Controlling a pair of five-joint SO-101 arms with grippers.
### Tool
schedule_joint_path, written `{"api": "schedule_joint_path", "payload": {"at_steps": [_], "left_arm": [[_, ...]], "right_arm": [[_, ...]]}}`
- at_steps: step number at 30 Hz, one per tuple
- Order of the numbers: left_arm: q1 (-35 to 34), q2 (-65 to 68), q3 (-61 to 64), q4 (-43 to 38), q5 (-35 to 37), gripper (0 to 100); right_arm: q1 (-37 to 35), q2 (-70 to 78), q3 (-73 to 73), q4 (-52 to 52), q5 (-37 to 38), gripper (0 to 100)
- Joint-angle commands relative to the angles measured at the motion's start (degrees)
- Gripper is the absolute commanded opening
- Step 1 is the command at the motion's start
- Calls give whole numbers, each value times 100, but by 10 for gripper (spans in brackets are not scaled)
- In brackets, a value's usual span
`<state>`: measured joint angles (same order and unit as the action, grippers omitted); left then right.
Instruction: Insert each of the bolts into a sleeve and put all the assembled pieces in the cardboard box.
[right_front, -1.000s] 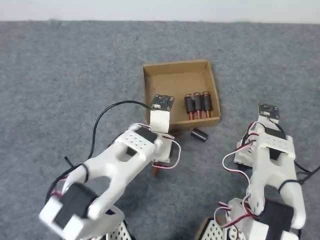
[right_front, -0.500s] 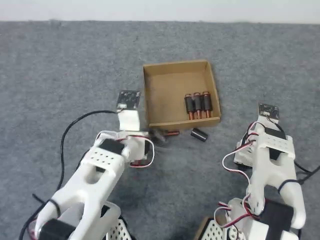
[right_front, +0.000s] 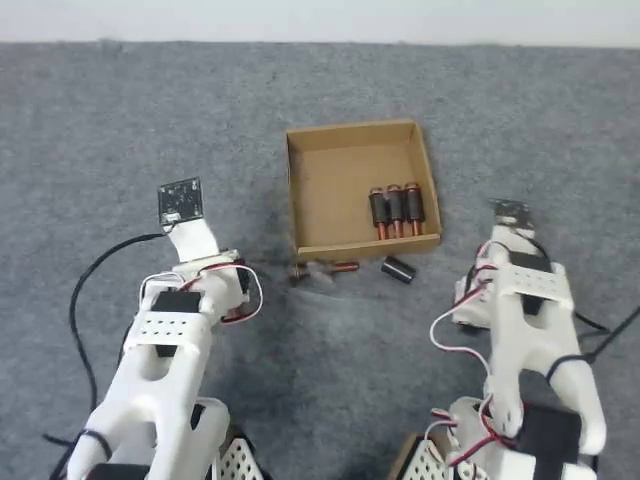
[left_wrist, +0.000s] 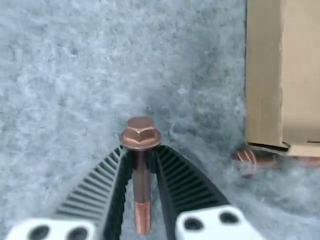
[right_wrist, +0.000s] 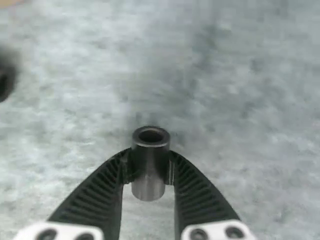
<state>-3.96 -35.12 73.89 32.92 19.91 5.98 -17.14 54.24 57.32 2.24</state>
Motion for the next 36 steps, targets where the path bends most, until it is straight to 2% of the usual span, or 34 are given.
{"api": "schedule_joint_path", "payload": {"at_steps": [1, 5, 15, 29, 36], "left_arm": [[-35, -237, -66, -202, -53, 13], [-35, -237, -66, -202, -53, 13], [-35, -229, -66, -202, -53, 13], [-26, -229, -66, -211, -62, 13], [-26, -229, -66, -211, -62, 13]], "right_arm": [[-462, -295, -316, -391, 97, 6], [-857, -259, -308, -1209, 97, 6], [-1640, -268, -281, -2492, 62, 6], [-1754, -268, -281, -4778, 62, 6], [-2211, -242, -141, -5727, 62, 6]]}}
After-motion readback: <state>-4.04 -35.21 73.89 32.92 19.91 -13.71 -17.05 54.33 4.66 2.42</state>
